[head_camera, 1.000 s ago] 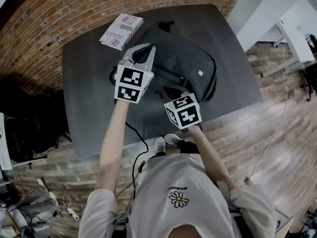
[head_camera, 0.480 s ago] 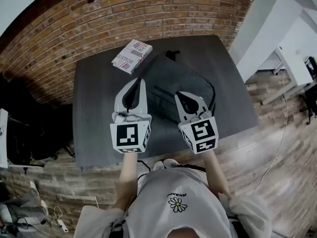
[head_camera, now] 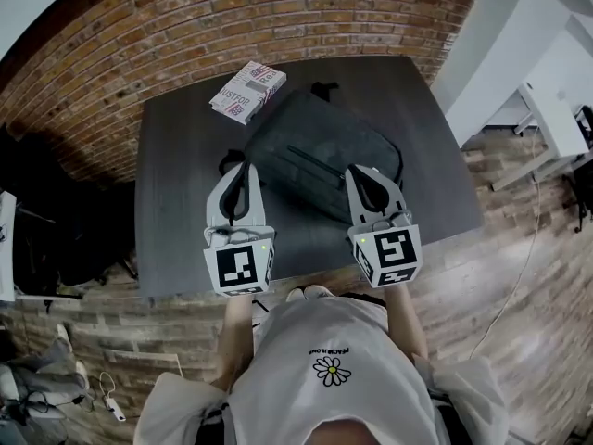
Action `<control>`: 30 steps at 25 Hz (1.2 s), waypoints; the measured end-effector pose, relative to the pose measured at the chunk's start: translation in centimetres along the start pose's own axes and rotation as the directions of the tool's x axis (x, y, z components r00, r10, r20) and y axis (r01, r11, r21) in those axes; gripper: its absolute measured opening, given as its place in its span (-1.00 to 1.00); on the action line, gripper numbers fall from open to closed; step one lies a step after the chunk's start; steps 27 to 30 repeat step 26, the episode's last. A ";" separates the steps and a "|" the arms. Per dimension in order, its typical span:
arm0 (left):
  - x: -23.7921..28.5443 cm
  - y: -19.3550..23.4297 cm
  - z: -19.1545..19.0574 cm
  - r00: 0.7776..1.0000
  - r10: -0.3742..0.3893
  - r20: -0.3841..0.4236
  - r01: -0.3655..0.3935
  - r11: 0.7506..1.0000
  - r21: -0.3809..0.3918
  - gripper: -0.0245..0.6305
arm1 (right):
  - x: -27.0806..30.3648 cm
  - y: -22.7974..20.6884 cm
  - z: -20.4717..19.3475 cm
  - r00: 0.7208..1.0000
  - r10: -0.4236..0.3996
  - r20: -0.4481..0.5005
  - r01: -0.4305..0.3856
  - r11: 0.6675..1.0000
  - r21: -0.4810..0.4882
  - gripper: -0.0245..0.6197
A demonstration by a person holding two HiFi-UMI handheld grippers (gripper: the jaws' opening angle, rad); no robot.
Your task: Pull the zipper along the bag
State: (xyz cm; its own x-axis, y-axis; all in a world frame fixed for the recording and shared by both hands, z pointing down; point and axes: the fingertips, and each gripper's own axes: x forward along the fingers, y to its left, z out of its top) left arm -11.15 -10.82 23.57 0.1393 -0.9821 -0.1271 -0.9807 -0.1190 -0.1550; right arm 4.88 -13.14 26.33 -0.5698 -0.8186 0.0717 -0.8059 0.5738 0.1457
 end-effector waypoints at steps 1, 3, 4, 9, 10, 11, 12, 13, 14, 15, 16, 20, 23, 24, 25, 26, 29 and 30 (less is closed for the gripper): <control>0.0 -0.1 -0.1 1.000 0.001 -0.003 -0.001 1.000 0.003 -0.93 | -0.1 -0.2 -0.3 1.000 -0.003 -0.004 0.003 1.000 0.004 -0.92; 0.0 -0.4 -0.1 1.000 0.001 -0.006 -0.001 1.000 0.006 -0.93 | -0.3 -0.5 -0.5 1.000 -0.010 -0.002 0.010 1.000 0.013 -0.92; 0.1 -0.5 0.0 1.000 0.000 -0.005 0.000 1.000 0.008 -0.93 | -0.3 -0.6 -0.5 1.000 -0.012 0.002 0.012 1.000 0.018 -0.92; 0.5 -1.4 0.6 1.000 0.004 0.016 -0.004 1.000 0.001 -0.93 | -0.3 -1.0 -0.4 1.000 -0.009 0.016 0.009 1.000 0.020 -0.92; 0.5 -1.5 0.7 1.000 0.006 0.019 -0.006 1.000 -0.003 -0.93 | -0.3 -1.1 -0.4 1.000 -0.008 0.016 0.008 1.000 0.022 -0.92; 0.6 -1.6 0.7 1.000 0.007 0.017 -0.007 1.000 -0.002 -0.93 | -0.3 -1.3 -0.5 1.000 -0.008 0.016 0.007 1.000 0.023 -0.92; 0.6 -1.8 0.7 1.000 0.008 0.015 -0.008 1.000 0.001 -0.93 | -0.4 -1.4 -0.5 1.000 -0.007 0.016 0.007 1.000 0.025 -0.92; 0.6 -1.9 0.7 1.000 0.010 0.015 -0.010 1.000 0.000 -0.93 | -0.5 -1.6 -0.6 1.000 -0.008 0.016 0.008 1.000 0.026 -0.92; 0.6 -1.9 0.8 1.000 0.013 0.018 -0.013 1.000 -0.002 -0.93 | -0.5 -1.7 -0.6 1.000 -0.009 0.017 0.008 1.000 0.027 -0.92; 0.6 -1.9 0.8 1.000 0.016 0.020 -0.015 1.000 -0.004 -0.93 | -0.6 -1.8 -0.6 1.000 -0.010 0.019 0.009 1.000 0.027 -0.92; 0.7 -1.9 0.9 1.000 0.017 0.021 -0.017 1.000 -0.005 -0.93 | -0.6 -2.0 -0.6 1.000 -0.011 0.020 0.010 1.000 0.027 -0.92; 0.7 -1.9 0.5 1.000 0.014 0.002 -0.014 1.000 0.014 -0.93 | -0.6 -2.4 -0.6 1.000 -0.015 0.023 0.015 1.000 0.025 -0.92; 0.8 -2.1 0.5 1.000 0.015 -0.004 -0.015 1.000 0.022 -0.93 | -0.8 -3.0 -0.5 0.999 -0.020 0.025 0.020 0.999 0.027 -0.92; 0.8 -2.2 0.6 1.000 0.016 -0.004 -0.016 1.000 0.022 -0.93 | -0.8 -3.2 -0.4 0.999 -0.022 0.025 0.022 0.999 0.027 -0.92; 0.9 -2.3 0.7 1.000 0.016 -0.003 -0.016 1.000 0.022 -0.93 | -0.9 -3.4 -0.4 0.999 -0.025 0.025 0.024 0.999 0.027 -0.92; 1.0 -2.4 0.7 1.000 0.015 -0.003 -0.015 1.000 0.021 -0.93 | -0.9 -3.6 -0.4 0.999 -0.027 0.026 0.026 0.999 0.027 -0.92; 1.0 -2.4 0.7 1.000 0.015 -0.003 -0.015 1.000 0.021 -0.93 | -0.9 -3.6 -0.4 0.999 -0.027 0.026 0.026 0.999 0.027 -0.92; 1.0 -2.4 0.7 1.000 0.015 -0.003 -0.015 1.000 0.021 -0.93 | -0.9 -3.6 -0.4 0.999 -0.027 0.026 0.026 0.999 0.027 -0.92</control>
